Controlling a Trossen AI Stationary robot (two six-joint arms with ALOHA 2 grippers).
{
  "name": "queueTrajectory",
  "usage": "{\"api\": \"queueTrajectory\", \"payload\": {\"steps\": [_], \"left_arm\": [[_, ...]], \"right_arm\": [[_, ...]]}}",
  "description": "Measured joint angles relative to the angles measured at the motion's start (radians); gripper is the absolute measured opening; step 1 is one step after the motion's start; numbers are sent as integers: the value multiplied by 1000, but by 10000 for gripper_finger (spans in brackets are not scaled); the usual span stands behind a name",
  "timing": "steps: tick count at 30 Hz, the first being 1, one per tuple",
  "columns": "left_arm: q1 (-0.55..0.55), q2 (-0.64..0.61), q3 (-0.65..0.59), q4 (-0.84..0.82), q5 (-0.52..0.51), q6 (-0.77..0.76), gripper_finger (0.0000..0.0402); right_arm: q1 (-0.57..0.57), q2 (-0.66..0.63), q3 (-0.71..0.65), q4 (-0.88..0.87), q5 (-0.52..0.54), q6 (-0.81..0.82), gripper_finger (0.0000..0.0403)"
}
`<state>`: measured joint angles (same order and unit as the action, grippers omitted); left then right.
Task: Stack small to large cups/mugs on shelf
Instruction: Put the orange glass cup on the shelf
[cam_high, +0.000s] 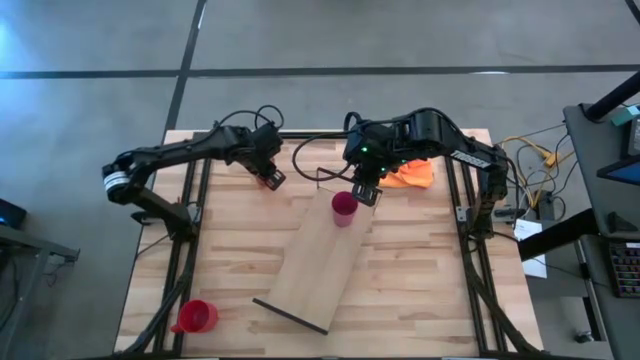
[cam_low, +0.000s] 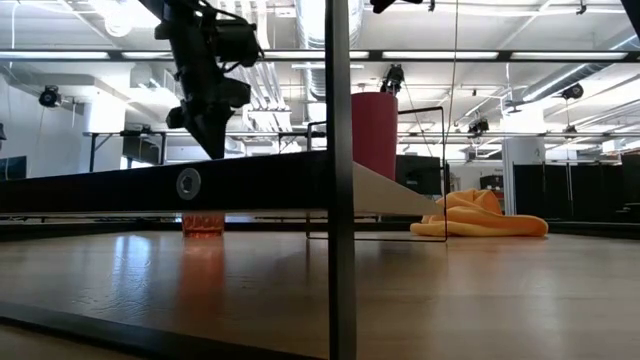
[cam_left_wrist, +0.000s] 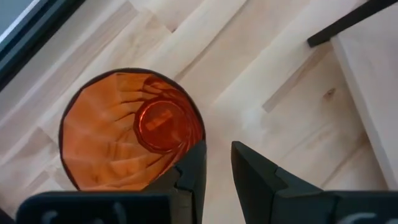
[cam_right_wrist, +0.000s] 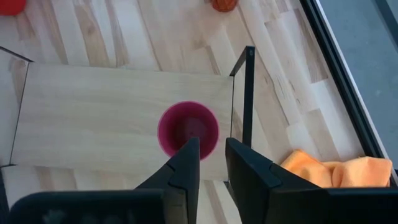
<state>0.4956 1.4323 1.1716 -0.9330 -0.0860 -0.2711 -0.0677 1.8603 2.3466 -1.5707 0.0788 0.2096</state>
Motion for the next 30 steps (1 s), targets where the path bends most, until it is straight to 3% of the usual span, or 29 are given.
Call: {"api": "queueTrajectory", "payload": {"steps": [13, 22, 30], "left_arm": [[1, 67, 8, 20, -12, 0, 60], [3, 71, 6, 2, -28, 0, 3], [3, 55, 32, -79, -57, 51, 15]], "right_arm": [[0, 0, 0, 0, 0, 1, 75], [0, 0, 0, 0, 0, 34, 71], [0, 0, 0, 0, 0, 28, 74]]}}
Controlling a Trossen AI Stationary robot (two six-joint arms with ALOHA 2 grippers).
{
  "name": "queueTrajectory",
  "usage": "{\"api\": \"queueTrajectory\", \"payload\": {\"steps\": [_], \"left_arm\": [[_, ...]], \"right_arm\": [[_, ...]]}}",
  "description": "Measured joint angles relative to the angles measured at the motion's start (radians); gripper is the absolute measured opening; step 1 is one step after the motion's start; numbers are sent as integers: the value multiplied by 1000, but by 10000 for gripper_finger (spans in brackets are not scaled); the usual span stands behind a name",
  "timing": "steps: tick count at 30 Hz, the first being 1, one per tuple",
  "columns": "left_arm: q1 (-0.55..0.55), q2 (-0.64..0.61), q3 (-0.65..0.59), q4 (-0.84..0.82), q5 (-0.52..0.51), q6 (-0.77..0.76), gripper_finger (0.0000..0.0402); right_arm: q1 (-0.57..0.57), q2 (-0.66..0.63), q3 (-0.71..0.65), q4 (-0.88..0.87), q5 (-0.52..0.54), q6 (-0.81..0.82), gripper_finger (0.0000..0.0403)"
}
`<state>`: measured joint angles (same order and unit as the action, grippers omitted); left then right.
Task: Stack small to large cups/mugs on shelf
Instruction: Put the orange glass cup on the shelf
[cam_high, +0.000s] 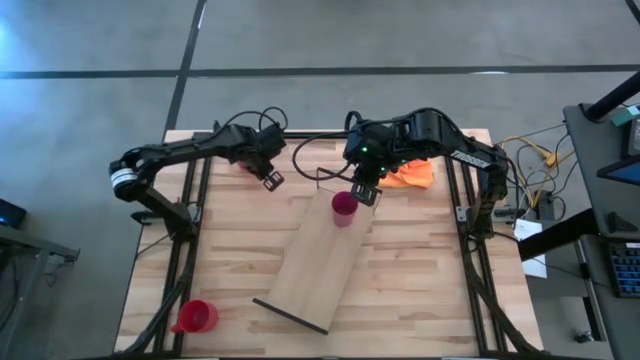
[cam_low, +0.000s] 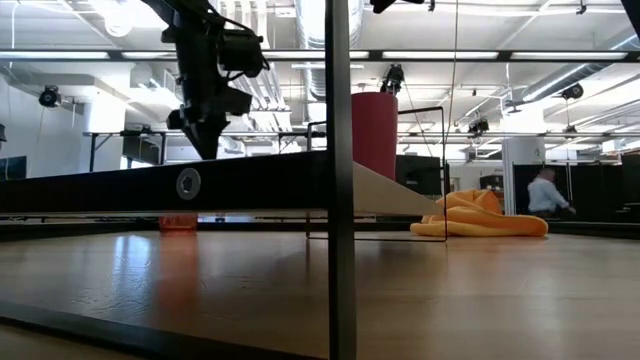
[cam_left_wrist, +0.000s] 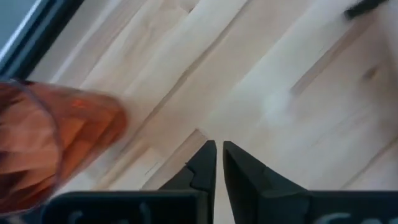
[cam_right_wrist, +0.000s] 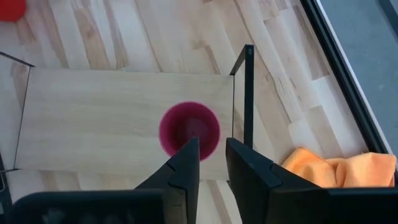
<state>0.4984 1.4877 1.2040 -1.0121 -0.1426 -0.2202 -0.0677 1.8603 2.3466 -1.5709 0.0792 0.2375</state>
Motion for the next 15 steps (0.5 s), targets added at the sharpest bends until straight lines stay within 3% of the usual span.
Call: {"api": "queueTrajectory", "payload": {"steps": [9, 15], "left_arm": [[34, -3, 58, -96, -286, 227, 17], [140, -3, 59, -96, -154, 227, 50]], "right_arm": [[0, 0, 0, 0, 0, -2, 72], [0, 0, 0, 0, 0, -2, 74]]}}
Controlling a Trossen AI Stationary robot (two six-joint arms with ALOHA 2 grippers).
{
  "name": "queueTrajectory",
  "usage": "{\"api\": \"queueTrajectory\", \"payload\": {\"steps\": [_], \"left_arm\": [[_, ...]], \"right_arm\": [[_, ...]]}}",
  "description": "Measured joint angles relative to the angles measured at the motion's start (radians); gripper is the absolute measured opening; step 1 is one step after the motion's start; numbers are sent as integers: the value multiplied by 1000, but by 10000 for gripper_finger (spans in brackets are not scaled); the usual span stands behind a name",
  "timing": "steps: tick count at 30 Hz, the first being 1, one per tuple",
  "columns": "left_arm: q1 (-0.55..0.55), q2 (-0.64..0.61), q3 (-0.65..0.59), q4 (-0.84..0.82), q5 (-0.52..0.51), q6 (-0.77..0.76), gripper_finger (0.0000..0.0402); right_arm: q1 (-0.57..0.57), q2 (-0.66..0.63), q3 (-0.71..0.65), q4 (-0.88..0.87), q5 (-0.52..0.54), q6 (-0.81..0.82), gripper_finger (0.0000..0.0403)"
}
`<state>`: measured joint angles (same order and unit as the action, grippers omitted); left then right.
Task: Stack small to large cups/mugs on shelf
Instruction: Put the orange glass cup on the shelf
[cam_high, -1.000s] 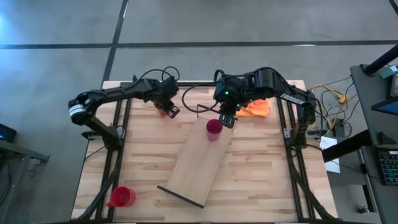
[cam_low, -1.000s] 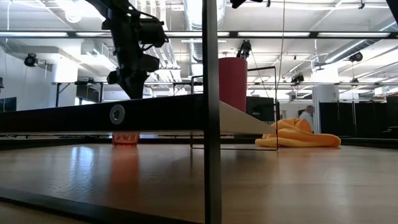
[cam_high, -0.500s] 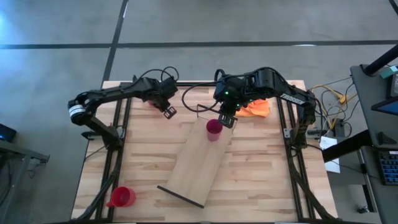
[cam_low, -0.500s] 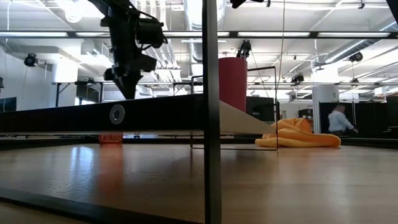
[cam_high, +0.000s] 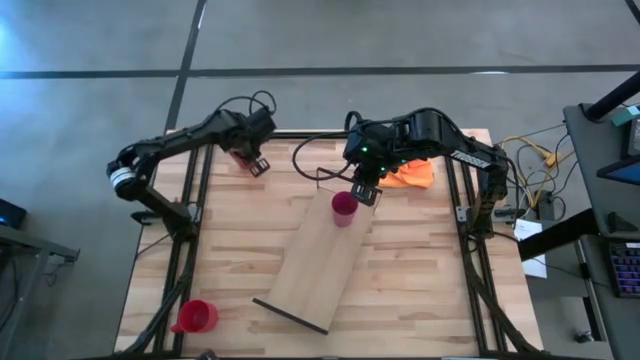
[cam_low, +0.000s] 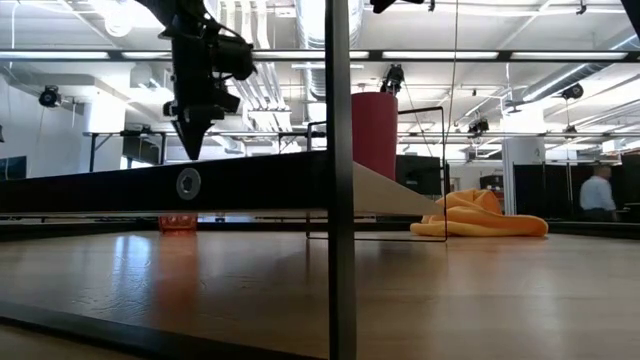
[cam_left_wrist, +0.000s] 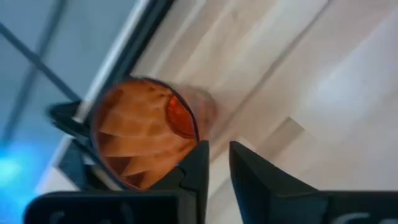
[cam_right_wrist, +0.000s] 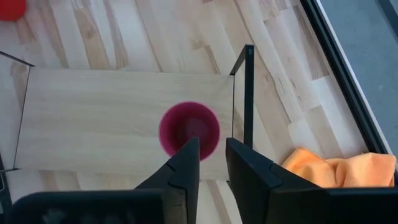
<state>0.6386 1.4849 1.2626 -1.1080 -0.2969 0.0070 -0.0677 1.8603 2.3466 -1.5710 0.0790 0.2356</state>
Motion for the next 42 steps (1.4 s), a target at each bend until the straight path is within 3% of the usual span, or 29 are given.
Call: {"api": "queueTrajectory", "payload": {"steps": [4, 9, 27, 31, 36, 42], "left_arm": [[56, 0, -9, -1, 85, 0, 84], [82, 0, -8, 1, 81, 0, 106], [89, 108, -34, 62, 48, 23, 106], [89, 133, -33, 61, 32, 33, 81], [77, 118, -30, 20, 31, 27, 9], [-36, 31, 82, -251, 29, -6, 2]], "right_arm": [[0, 0, 0, 0, 0, 0, 70], [0, 0, 0, 0, 0, 0, 68], [0, 0, 0, 0, 0, 0, 68], [0, 0, 0, 0, 0, 0, 68], [0, 0, 0, 0, 0, 0, 68], [0, 0, 0, 0, 0, -9, 68]]}}
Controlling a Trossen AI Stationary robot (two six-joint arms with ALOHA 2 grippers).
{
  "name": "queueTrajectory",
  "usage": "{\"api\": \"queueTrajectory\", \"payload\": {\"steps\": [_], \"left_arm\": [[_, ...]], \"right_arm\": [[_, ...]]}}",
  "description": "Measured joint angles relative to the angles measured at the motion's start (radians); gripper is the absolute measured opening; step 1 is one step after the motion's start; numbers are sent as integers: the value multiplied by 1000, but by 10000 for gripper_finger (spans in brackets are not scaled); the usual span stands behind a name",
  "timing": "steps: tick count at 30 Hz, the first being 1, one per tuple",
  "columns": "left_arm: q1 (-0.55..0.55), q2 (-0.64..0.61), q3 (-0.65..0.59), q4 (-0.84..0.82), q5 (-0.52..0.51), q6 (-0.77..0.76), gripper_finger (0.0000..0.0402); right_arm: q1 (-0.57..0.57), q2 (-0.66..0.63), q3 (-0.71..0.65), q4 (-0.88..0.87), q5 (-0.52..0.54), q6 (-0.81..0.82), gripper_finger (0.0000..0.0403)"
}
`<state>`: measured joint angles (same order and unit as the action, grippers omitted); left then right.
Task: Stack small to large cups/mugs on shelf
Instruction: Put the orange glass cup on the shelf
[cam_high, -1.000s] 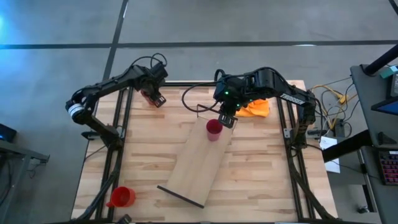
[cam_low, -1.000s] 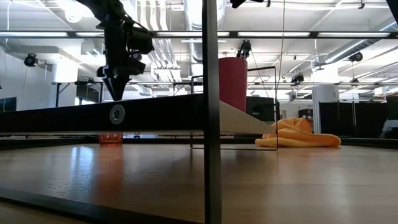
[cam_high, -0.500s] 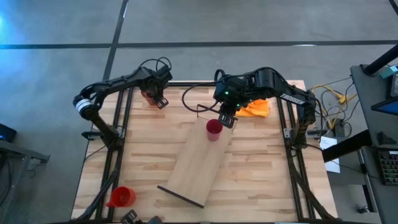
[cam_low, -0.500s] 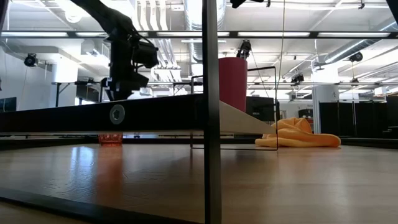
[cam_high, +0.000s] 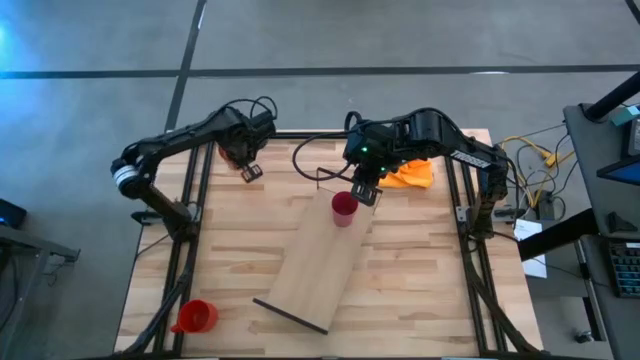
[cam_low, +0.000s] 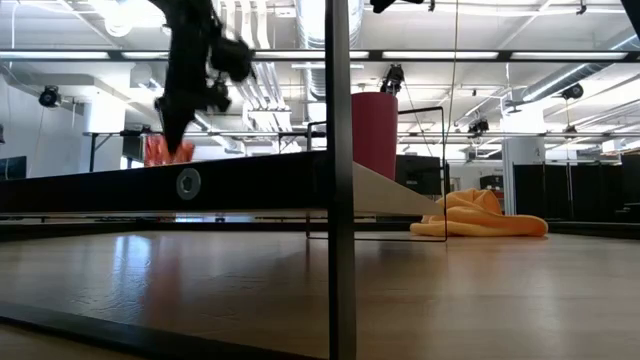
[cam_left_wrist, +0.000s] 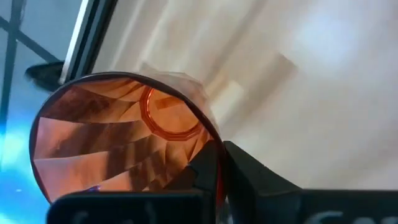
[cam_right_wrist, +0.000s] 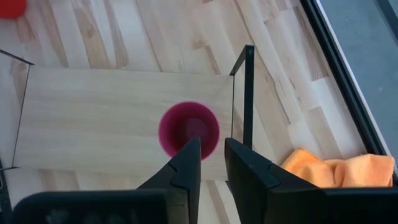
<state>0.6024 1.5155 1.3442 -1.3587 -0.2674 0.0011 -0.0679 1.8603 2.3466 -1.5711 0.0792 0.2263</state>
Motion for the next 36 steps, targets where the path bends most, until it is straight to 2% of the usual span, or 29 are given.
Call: {"api": "queueTrajectory", "payload": {"steps": [5, 9, 13, 16, 19, 21, 25, 29, 36], "left_arm": [[-228, -86, 198, -223, 37, -178, 1], [-451, -142, 319, -178, 107, -389, 1], [-634, -132, 395, -174, 136, -619, 0], [-742, -91, 419, -155, 156, -668, 0], [-825, -20, 425, -92, 175, -638, 0], [-856, 39, 435, -44, 176, -582, 0], [-860, 153, 486, 22, 172, -566, 0], [-843, 241, 550, 24, 162, -562, 0], [-838, 371, 590, 44, 190, -524, 0]], "right_arm": [[0, 0, 0, 0, 0, -26, 68], [0, 0, 0, 0, 0, -52, 68], [0, 0, 0, 0, 0, -67, 68], [0, -1, 0, 0, 0, -100, 68], [-1, -1, 0, 0, 1, -127, 68], [-3, -1, 0, 0, 1, -143, 68], [-3, -1, 0, 0, 1, -159, 68], [-3, -1, 0, 0, 2, -160, 68], [-3, -1, 0, 0, 2, -160, 68]]}}
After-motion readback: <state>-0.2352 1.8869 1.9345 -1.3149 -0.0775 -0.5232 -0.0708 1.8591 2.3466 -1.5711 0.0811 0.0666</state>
